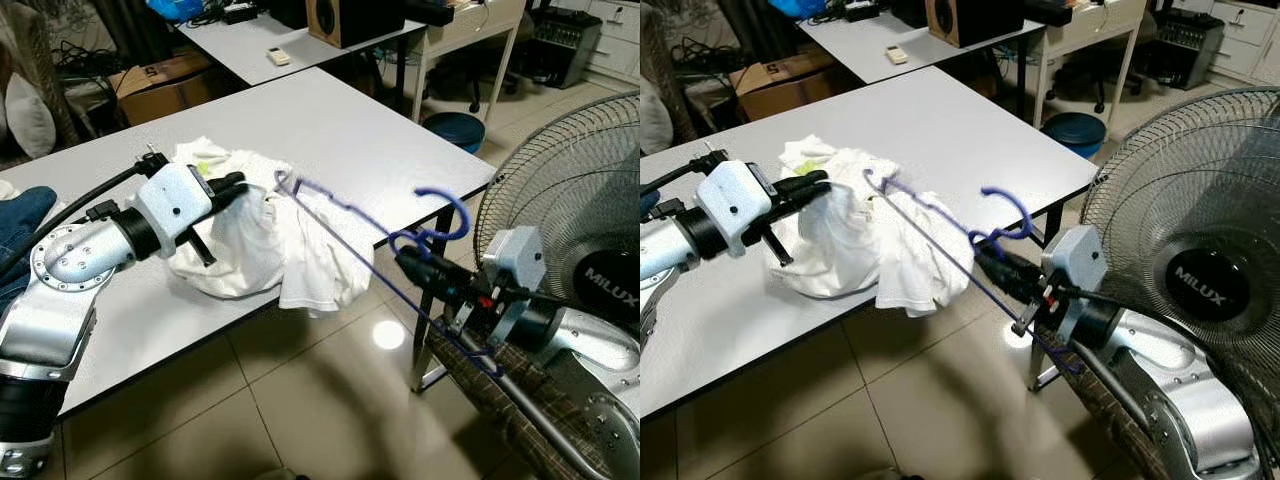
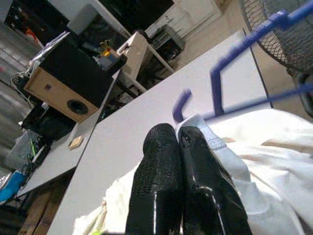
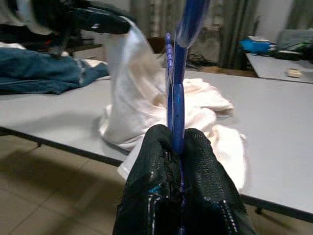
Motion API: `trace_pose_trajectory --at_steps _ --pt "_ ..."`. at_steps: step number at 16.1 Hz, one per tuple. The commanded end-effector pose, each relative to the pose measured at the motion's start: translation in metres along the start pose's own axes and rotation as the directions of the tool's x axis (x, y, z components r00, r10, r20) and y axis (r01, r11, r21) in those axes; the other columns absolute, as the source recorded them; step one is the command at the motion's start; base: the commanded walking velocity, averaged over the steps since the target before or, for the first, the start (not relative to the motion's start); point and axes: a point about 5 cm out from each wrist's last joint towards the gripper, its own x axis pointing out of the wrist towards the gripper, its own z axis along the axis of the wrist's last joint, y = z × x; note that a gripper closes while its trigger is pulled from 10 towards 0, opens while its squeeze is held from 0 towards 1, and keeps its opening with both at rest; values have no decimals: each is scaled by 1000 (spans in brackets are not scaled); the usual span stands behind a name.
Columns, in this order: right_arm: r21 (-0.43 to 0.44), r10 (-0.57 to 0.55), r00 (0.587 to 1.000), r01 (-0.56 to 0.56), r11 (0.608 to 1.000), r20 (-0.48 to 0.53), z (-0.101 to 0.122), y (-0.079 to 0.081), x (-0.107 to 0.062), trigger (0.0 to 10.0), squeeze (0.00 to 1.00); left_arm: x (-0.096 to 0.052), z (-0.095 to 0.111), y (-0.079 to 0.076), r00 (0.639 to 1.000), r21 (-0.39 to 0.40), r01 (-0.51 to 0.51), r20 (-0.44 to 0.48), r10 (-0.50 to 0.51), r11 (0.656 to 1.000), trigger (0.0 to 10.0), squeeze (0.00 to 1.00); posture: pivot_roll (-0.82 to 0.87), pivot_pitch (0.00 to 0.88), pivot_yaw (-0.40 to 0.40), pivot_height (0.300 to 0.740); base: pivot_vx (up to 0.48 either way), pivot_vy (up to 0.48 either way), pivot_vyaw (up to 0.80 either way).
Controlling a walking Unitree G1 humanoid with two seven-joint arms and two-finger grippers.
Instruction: Hang hanger
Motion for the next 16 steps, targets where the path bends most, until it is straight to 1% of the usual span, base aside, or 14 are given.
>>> trace_pose_trajectory --at_steps 1,2,3,6,8,9,11,12,14,16 --pt "-3 60 998 -60 998 10 3 2 3 10000 0 -3 0 2 1000 1 -2 -13 2 1000 0 0 -92 0 122 740 0 0 0" --pt "1 107 994 -107 994 -3 2 5 3 10000 0 -3 0 6 999 19 -36 -32 37 999 0 0 -92 0 119 740 0 0 0" --pt "-2 118 993 -118 993 -18 1 5 2 10000 0 -5 -3 10 997 34 -60 -54 61 998 0 0 -91 0 116 740 0 0 0" --pt "-8 111 993 -112 994 -40 -3 3 -2 10000 0 -11 -6 18 987 48 -120 -102 124 992 0 0 -92 0 112 740 0 0 0" --pt "-13 114 992 -115 993 -52 -4 0 -4 10000 0 -10 -4 21 986 39 -136 -94 139 990 0 0 -90 0 112 740 0 0 0" --pt "-17 116 992 -117 993 -58 -4 -1 -5 10000 0 -9 -3 20 987 38 -131 -89 134 991 0 0 -91 0 112 740 0 0 0" --pt "-37 120 990 -123 992 -77 -6 -5 -2 10000 0 -7 5 11 998 -8 -51 -32 50 999 0 0 -91 0 113 740 0 0 0" --pt "-45 119 990 -123 991 -78 -6 -8 1 10000 0 -7 7 6 1000 -19 -12 -20 11 1000 0 0 -91 0 111 740 0 0 0" --pt "-56 130 989 -135 989 -75 -4 -11 4 10000 0 -6 7 2 1000 -25 15 -24 -16 1000 0 0 -89 0 107 740 0 0 0" --pt "-81 168 982 -175 981 -87 0 -15 5 10000 0 -4 7 0 999 -27 43 -25 -44 999 0 0 -94 0 105 740 0 0 0"
